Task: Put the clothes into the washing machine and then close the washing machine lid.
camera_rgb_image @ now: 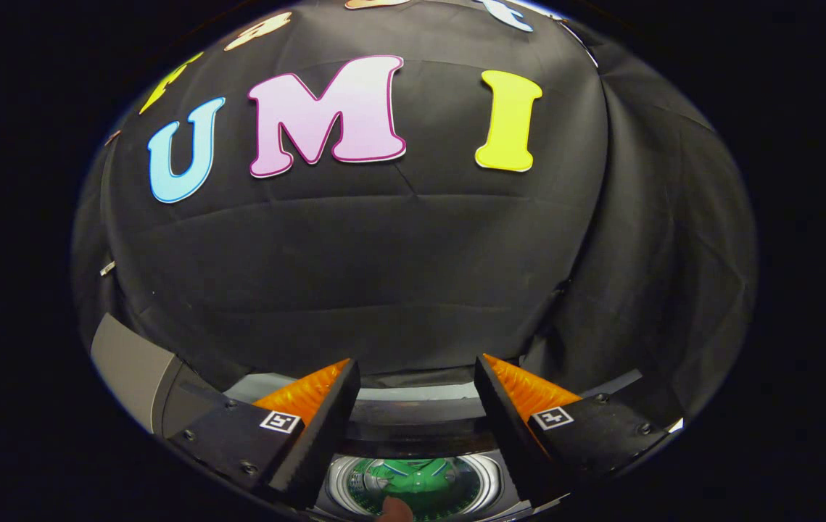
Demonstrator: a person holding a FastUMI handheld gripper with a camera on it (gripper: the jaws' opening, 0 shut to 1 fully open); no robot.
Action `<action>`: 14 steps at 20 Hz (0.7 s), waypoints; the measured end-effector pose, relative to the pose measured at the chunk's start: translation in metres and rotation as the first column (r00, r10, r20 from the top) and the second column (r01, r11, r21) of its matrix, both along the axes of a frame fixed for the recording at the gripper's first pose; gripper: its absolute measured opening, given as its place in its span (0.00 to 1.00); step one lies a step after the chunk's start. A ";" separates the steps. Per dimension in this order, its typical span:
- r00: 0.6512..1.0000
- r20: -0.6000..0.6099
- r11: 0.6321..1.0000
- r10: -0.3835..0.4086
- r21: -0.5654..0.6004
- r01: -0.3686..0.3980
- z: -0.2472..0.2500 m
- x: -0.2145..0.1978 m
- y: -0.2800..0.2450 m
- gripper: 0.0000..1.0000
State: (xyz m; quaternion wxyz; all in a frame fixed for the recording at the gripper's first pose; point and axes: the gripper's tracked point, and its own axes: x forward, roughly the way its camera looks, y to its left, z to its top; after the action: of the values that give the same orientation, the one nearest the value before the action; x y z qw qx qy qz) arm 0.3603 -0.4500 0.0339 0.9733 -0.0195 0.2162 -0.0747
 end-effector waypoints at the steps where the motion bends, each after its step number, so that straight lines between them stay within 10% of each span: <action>1: 1.000 0.001 1.000 0.000 -0.001 0.000 -0.001 -0.005 0.000 1.00; 14: 1.000 0.025 1.000 0.004 -0.009 -0.004 -0.009 -0.048 0.004 0.99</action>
State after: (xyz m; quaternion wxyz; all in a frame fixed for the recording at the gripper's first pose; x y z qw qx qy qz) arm 0.3126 -0.4459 0.0253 0.9760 -0.0233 0.2036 -0.0740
